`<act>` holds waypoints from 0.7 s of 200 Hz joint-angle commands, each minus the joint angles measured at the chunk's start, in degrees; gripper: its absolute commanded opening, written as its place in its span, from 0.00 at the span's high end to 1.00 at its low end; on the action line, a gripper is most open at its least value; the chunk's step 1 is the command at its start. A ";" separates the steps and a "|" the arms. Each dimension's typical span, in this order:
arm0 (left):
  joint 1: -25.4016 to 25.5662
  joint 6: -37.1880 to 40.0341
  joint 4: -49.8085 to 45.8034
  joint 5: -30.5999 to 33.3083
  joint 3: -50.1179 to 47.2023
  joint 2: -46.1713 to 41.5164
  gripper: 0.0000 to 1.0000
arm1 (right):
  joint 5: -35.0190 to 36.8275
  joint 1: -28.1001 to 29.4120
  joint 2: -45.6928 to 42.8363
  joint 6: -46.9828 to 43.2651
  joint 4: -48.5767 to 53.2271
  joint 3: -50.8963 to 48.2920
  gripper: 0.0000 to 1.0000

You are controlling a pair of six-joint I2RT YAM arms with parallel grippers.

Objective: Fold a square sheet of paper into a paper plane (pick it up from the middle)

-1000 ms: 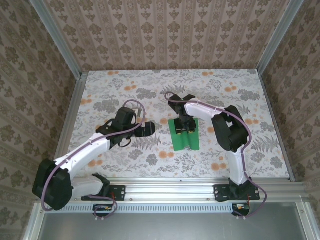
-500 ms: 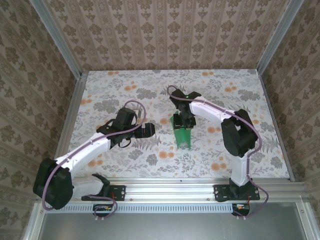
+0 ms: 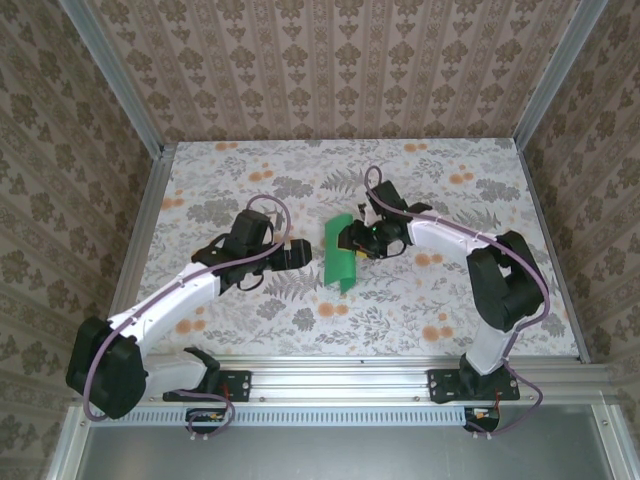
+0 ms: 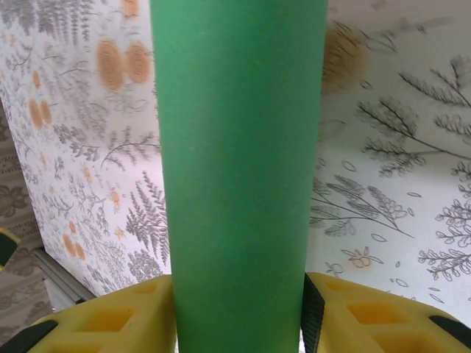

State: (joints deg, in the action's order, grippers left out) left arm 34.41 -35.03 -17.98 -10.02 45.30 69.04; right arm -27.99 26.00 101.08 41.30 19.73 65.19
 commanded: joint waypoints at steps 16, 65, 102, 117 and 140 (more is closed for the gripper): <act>0.54 -0.92 -0.84 -2.50 2.28 2.32 0.00 | -3.77 -2.40 1.84 3.36 -8.57 -6.75 0.48; 3.11 -0.25 -0.48 -3.25 5.86 8.27 0.00 | -1.20 -4.42 -0.37 -1.05 -3.91 -9.08 0.33; 4.43 -0.43 -0.57 -2.61 8.72 11.59 0.00 | 3.82 -4.37 -1.57 -4.89 3.82 -7.30 0.32; 4.51 -0.73 -0.39 -2.34 9.22 12.18 0.00 | 5.22 -4.31 -2.12 -6.18 6.24 -6.93 0.33; 4.52 -1.70 -0.62 -1.13 9.80 12.77 0.00 | 8.18 -4.28 -3.18 -6.94 8.48 -7.20 0.34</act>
State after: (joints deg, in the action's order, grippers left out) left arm 38.61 -35.24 -17.93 -12.19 53.15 81.28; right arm -24.45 21.80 100.51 36.95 22.24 56.99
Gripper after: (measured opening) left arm 0.999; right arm 0.665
